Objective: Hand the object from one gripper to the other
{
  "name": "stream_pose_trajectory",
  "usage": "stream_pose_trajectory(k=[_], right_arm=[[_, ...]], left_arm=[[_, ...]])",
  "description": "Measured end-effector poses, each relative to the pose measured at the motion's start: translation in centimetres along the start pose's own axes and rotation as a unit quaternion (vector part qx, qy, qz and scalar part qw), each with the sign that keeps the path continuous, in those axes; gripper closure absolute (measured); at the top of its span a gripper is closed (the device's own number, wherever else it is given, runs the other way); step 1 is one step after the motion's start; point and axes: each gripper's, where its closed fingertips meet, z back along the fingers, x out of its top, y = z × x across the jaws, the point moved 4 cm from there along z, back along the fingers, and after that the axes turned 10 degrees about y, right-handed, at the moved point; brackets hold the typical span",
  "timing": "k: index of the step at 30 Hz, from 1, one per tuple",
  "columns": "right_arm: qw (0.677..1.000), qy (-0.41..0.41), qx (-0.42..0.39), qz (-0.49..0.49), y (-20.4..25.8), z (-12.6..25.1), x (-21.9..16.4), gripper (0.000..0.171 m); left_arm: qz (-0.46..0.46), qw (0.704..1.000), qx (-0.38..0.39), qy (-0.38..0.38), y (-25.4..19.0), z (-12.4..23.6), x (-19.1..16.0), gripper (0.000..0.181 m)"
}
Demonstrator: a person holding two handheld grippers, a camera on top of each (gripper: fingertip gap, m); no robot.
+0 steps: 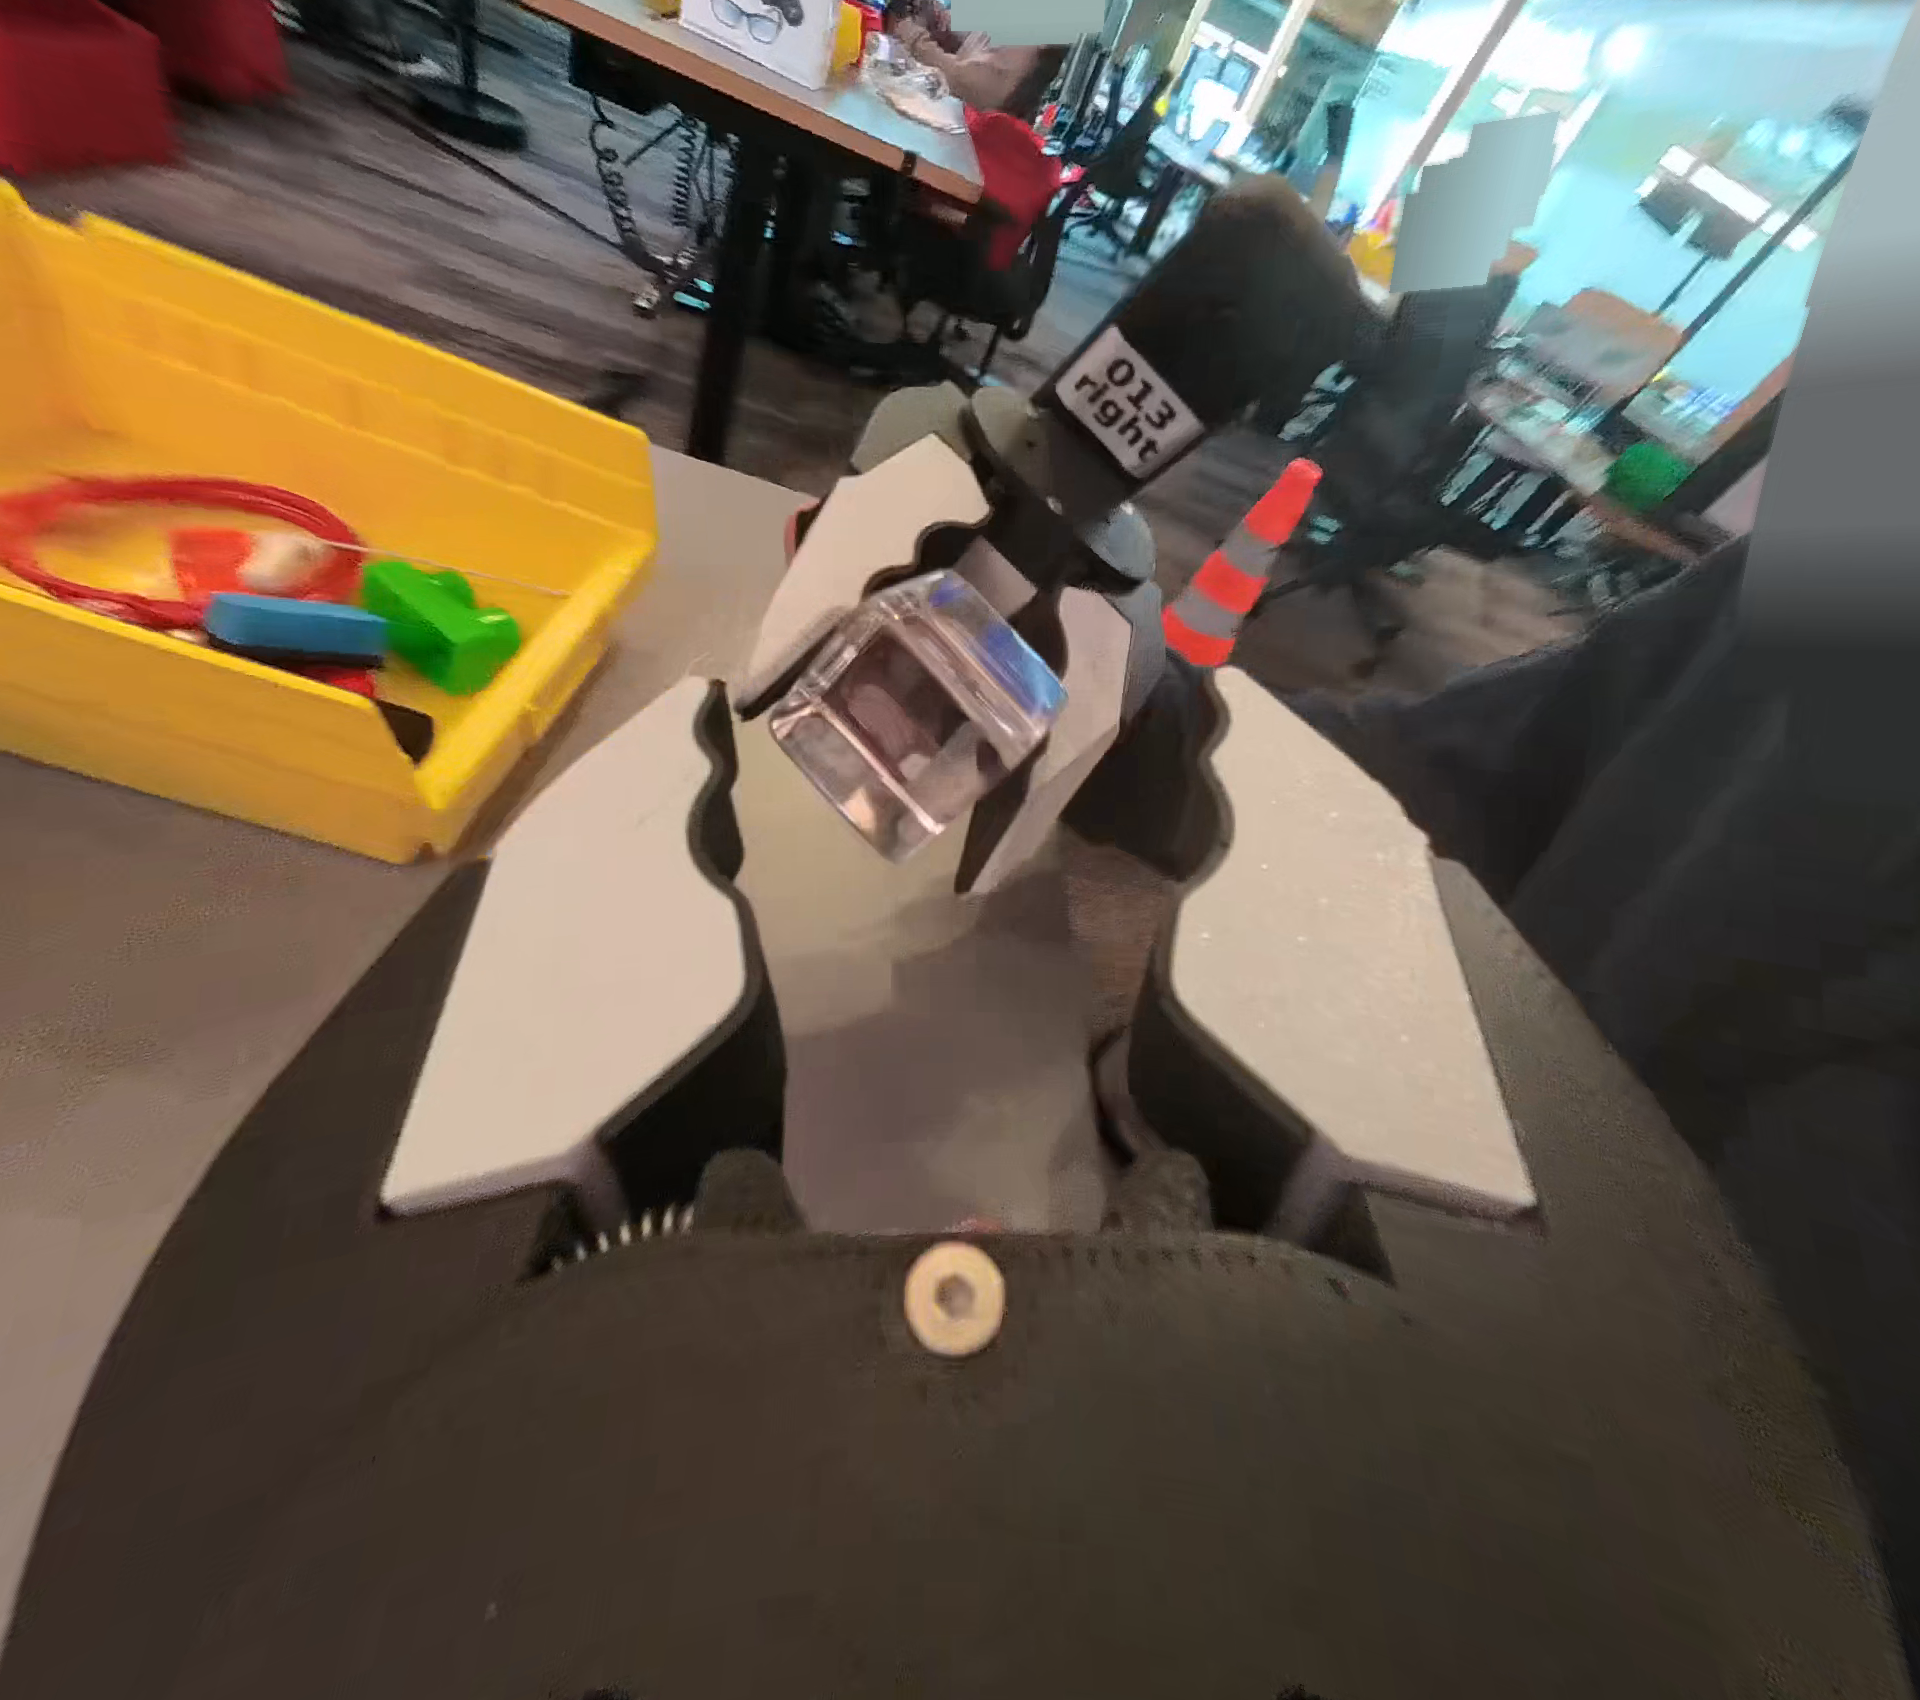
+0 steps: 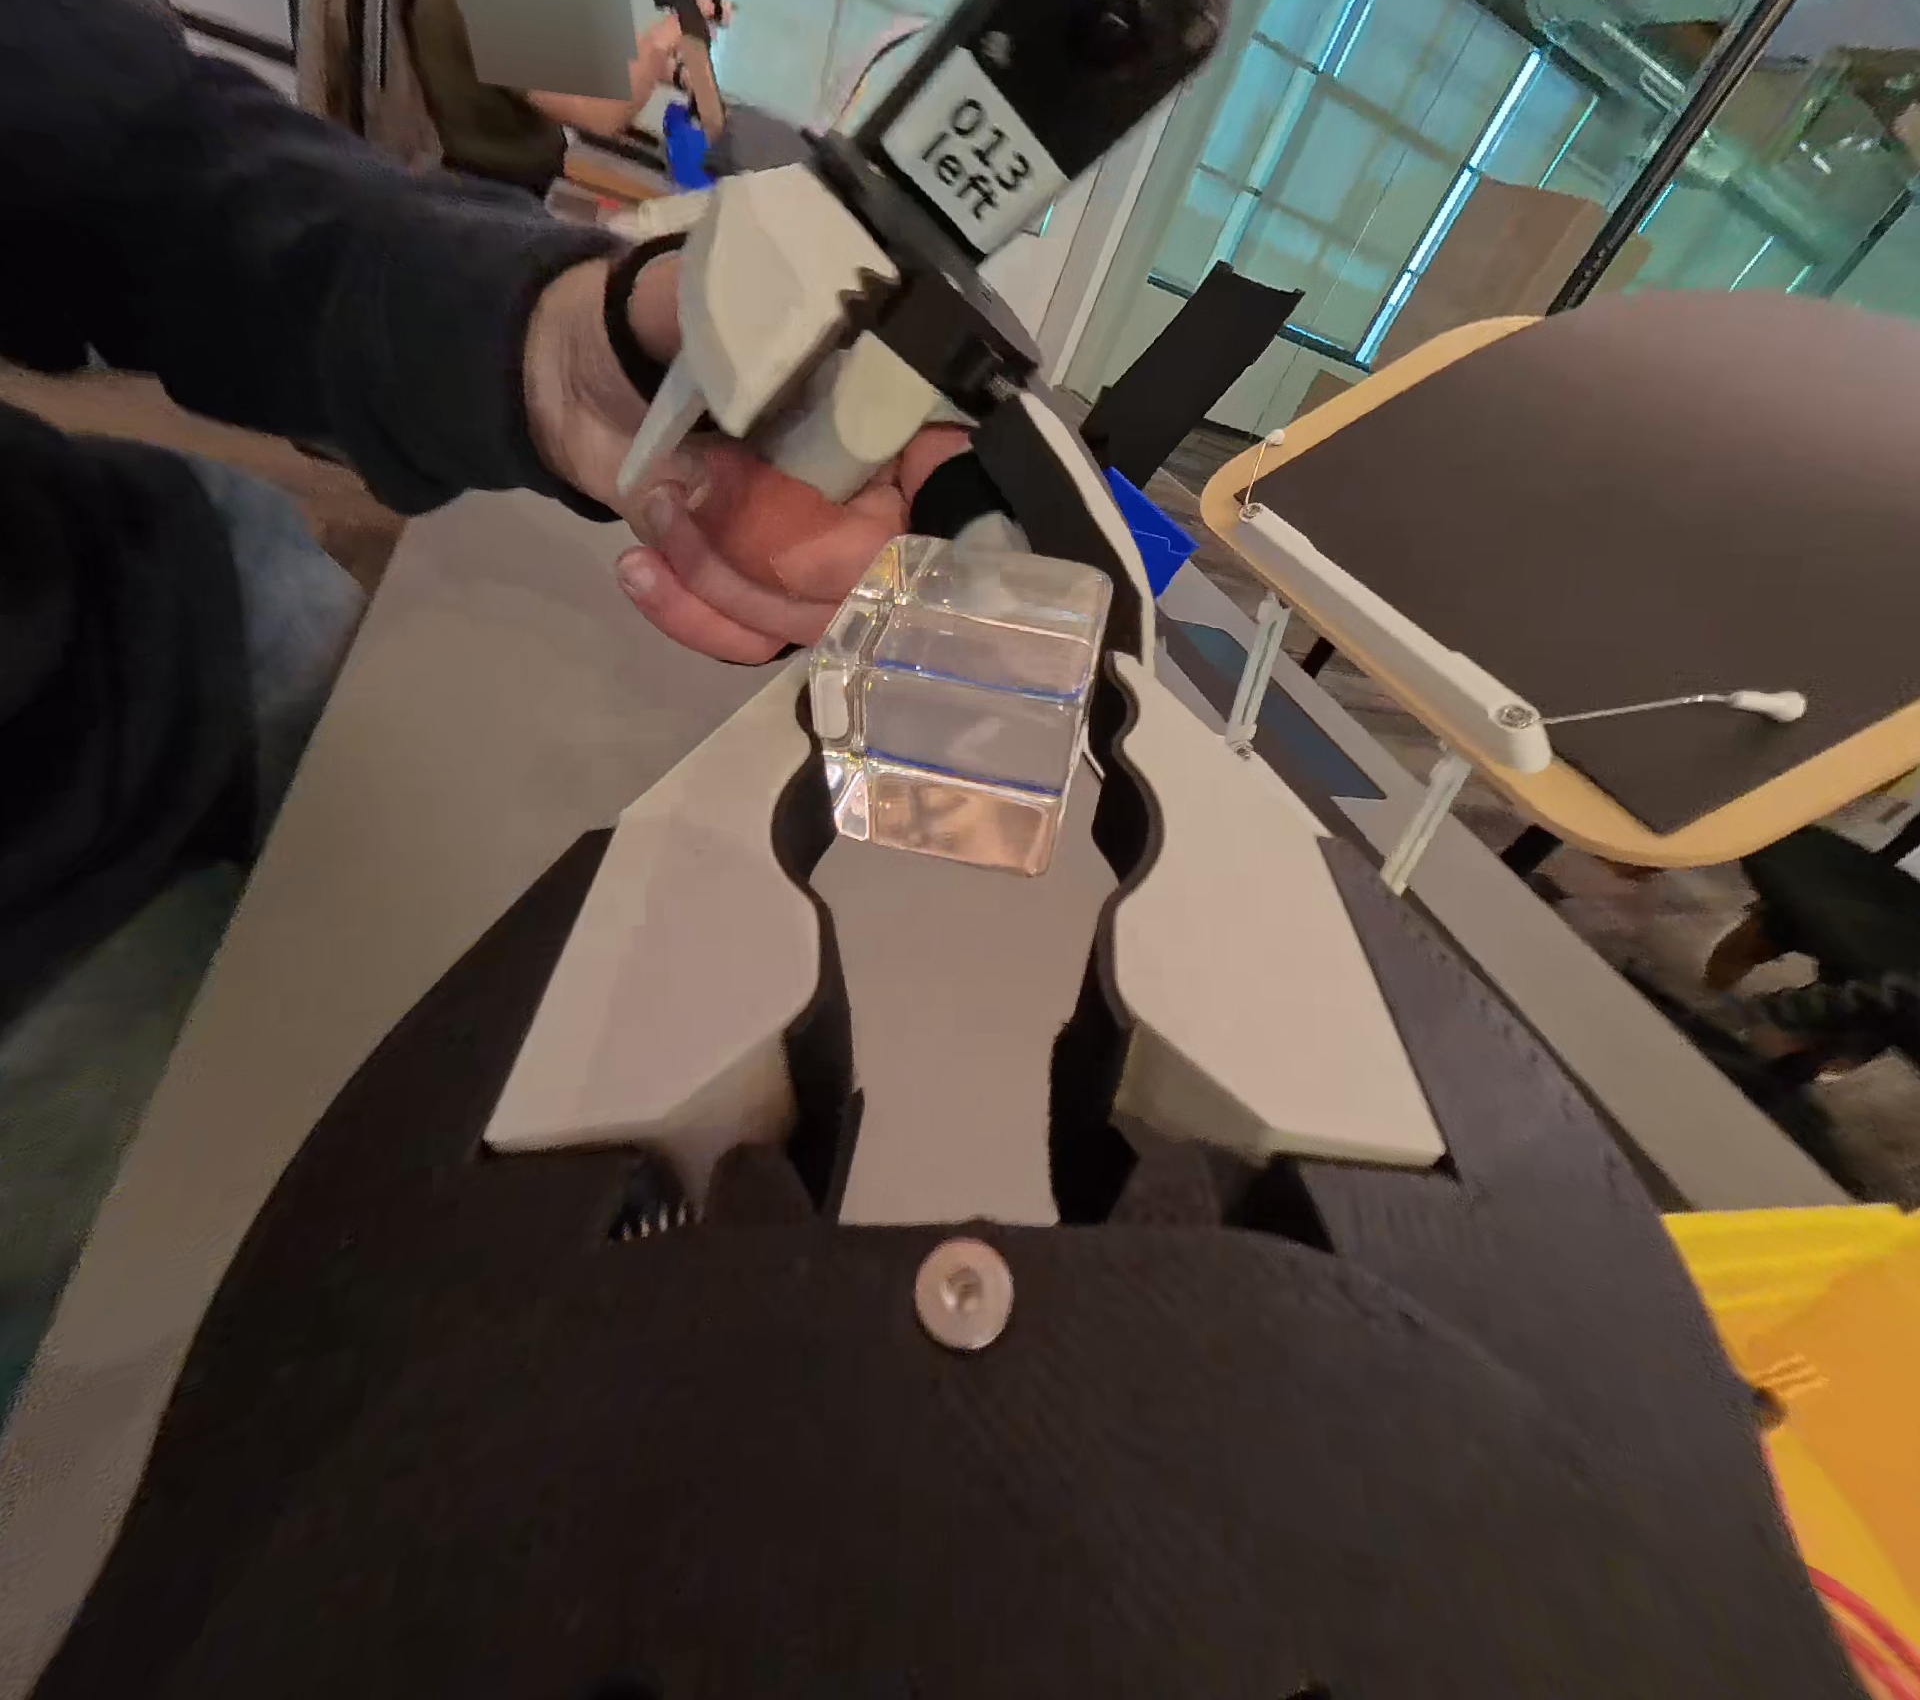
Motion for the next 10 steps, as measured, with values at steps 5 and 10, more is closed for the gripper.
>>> stream_pose_trajectory(k=[5, 10], right_arm=[[0.997, 0.016, -0.036, 0.072, 0.3, -0.2, 0.4, 0.125], [0.996, 0.026, -0.036, 0.077, 0.2, -0.2, 0.2, 0.126]], left_arm=[[0.094, 0.993, -0.069, 0.014, 0.5, -2.0, -0.9, 0.095], [0.102, 0.991, -0.08, 0.014, 0.5, -2.9, -1.5, 0.097]])
